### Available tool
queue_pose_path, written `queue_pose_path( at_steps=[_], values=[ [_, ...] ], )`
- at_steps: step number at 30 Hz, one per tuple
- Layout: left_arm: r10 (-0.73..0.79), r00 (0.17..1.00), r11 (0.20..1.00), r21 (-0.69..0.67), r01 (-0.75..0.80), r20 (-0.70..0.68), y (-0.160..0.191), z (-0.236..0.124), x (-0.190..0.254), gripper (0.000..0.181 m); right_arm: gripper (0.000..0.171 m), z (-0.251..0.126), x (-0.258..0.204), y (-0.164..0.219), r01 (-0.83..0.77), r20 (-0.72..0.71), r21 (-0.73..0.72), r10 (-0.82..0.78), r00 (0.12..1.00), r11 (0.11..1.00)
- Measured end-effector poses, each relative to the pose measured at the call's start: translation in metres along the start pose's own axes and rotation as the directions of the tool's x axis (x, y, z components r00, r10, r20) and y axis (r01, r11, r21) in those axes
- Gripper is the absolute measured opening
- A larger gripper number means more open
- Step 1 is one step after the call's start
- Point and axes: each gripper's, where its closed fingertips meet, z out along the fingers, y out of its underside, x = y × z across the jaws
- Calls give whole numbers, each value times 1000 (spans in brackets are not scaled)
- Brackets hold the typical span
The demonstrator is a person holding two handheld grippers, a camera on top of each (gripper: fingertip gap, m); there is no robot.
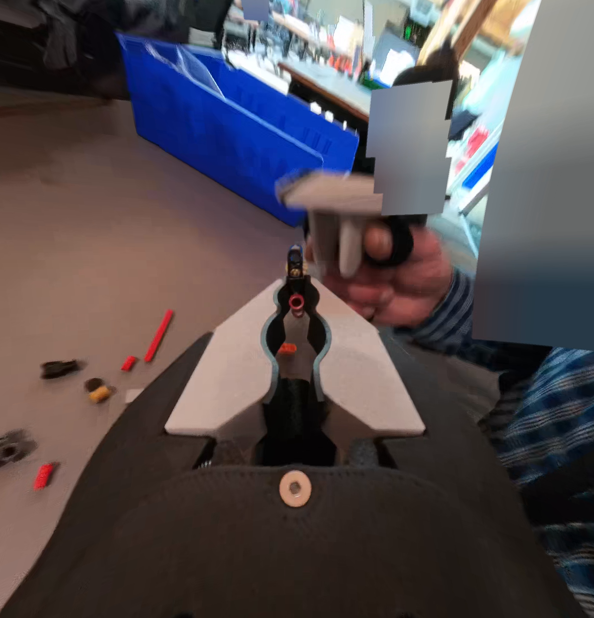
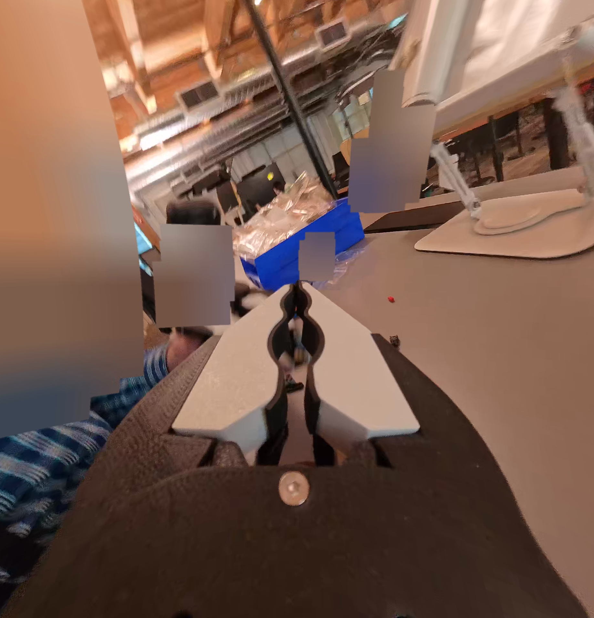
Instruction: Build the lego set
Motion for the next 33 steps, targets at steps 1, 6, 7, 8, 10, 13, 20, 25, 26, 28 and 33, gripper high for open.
queue_pose_path(
  at_steps=[1,6,7,8,10,13,20,25,26,28,33],
  values=[
    [17,1000,1000,-25,-17,-6,13,7,6,8,0,-2,7,-6,-17,-18,8,18,1000,1000],
    [-23,999,1000,7,22,30,0,-4,-9,7,0,0,2,14,0,22,-101,2,1000,995],
    [-14,999,1000,-15,15,33,5,-4,-10,7,0,-4,5,8,27,21,-105,-25,999,994],
    [-15,999,999,-28,16,35,8,-3,-10,7,0,-7,5,7,46,31,-127,-42,999,991],
    [-29,999,1000,-11,29,34,4,-6,-11,7,9,-14,7,15,54,50,-196,-45,998,979],
    [-9,1000,1000,-21,9,23,2,-6,-10,7,15,-18,10,32,101,46,-275,-92,995,956],
    [153,988,984,-95,-153,-1,8,-6,3,6,14,-15,-5,49,127,170,-373,-67,983,919],
    [215,971,972,-78,-224,-107,6,-9,18,7,8,-23,-19,49,83,294,-376,34,955,923],
    [203,969,974,-76,-215,-140,7,-10,22,7,8,-25,-23,49,104,319,-380,24,947,919],
    [177,962,978,-68,-195,-207,7,-13,29,7,8,-28,-30,50,167,361,-382,-20,932,909],
    [127,967,985,-90,-150,-221,8,-14,26,7,6,-25,-26,49,247,313,-362,-133,940,899]
  ],
)
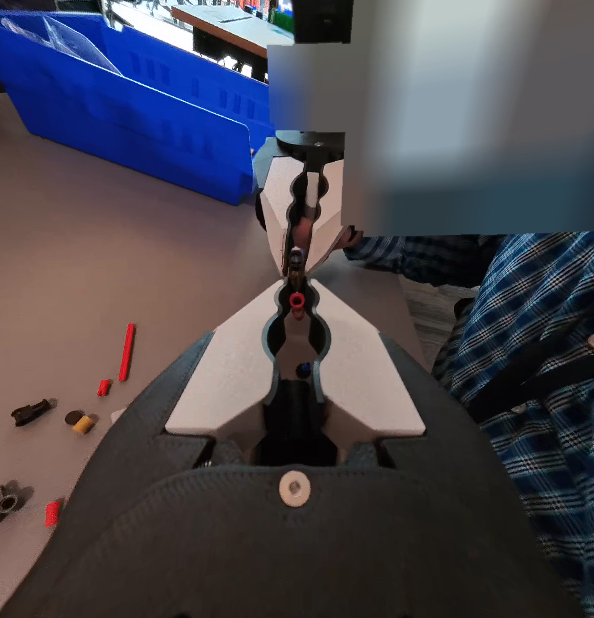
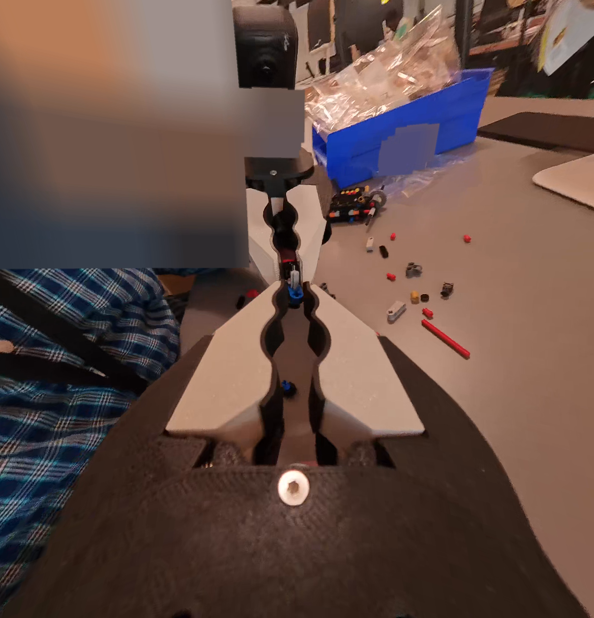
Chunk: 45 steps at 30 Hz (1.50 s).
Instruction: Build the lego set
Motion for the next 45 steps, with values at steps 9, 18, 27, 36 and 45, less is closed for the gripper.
queue_pose_path(
  at_steps=[9,18,27,36,45],
  values=[
    [25,988,999,39,-31,154,-13,-2,-11,7,4,1,13,-23,-27,-119,118,41,992,993],
    [-14,991,1000,27,10,135,-7,-6,-16,7,4,6,15,-20,-104,-101,157,121,988,982],
    [-141,982,982,-111,156,128,32,-1,-24,7,4,-4,27,2,-172,-157,53,178,972,984],
    [-162,974,869,-446,217,158,100,0,-20,8,4,-22,26,72,-178,-263,-282,103,959,943],
    [-34,970,888,-437,139,240,90,-13,-32,41,4,-26,33,84,-159,-305,-345,50,951,925]
  ],
)
